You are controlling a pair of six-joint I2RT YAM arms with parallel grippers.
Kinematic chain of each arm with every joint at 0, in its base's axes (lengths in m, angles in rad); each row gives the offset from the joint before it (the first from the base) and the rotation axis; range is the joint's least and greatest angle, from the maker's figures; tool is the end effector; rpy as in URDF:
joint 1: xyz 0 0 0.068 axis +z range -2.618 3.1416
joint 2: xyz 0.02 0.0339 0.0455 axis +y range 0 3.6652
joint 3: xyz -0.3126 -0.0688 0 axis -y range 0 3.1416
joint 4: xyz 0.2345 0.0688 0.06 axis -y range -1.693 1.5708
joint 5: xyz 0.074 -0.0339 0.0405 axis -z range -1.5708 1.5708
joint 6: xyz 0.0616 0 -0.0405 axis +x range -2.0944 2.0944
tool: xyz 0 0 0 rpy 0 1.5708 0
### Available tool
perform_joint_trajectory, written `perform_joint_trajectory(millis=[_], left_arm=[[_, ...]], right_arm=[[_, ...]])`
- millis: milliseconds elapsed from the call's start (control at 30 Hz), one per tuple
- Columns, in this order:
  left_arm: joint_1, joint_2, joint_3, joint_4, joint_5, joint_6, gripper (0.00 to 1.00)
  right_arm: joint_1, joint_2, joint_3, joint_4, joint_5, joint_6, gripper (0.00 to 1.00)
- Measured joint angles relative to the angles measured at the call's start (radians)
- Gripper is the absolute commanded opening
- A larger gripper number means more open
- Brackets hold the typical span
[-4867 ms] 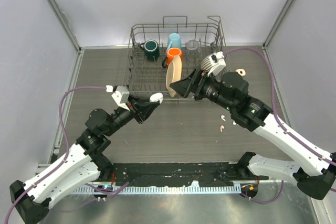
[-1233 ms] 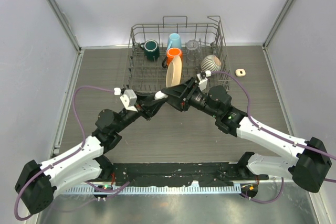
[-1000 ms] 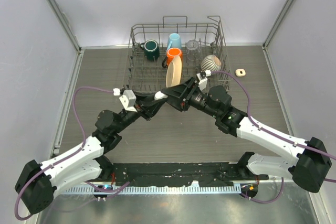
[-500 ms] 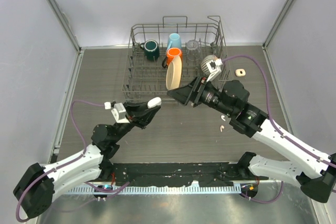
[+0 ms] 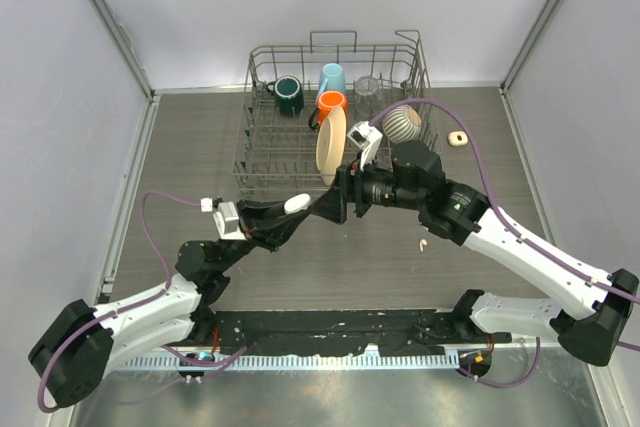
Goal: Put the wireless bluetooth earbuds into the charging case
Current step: Open the charging case.
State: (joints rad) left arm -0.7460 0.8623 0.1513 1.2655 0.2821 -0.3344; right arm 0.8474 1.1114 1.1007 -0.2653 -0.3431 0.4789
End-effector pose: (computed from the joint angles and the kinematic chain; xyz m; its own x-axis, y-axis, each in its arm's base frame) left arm 0.0961 -0.1121 0.3134 0.0943 -0.5163 -0.8512 0.9069 0.3973 -0.1406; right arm 0.1457 0.1963 0.4152 -0.5841 -0.0058 -0.8117 -0.7335 0.4320 0.5247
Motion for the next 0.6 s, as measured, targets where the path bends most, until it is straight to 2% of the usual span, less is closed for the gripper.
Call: perform_joint_trajectory(millis=[433, 600], left_arm=[[0.000, 0.024, 0.014, 0.018, 0.049, -0.005, 0.00], [0.000, 0.028, 0.029, 0.018, 0.066, -0.006, 0.00]], right_arm=[[0.002, 0.017, 0.029, -0.039, -0.019, -0.034, 0.74], [0.002, 0.024, 0.029, -0.051, -0.017, -0.036, 0.68]])
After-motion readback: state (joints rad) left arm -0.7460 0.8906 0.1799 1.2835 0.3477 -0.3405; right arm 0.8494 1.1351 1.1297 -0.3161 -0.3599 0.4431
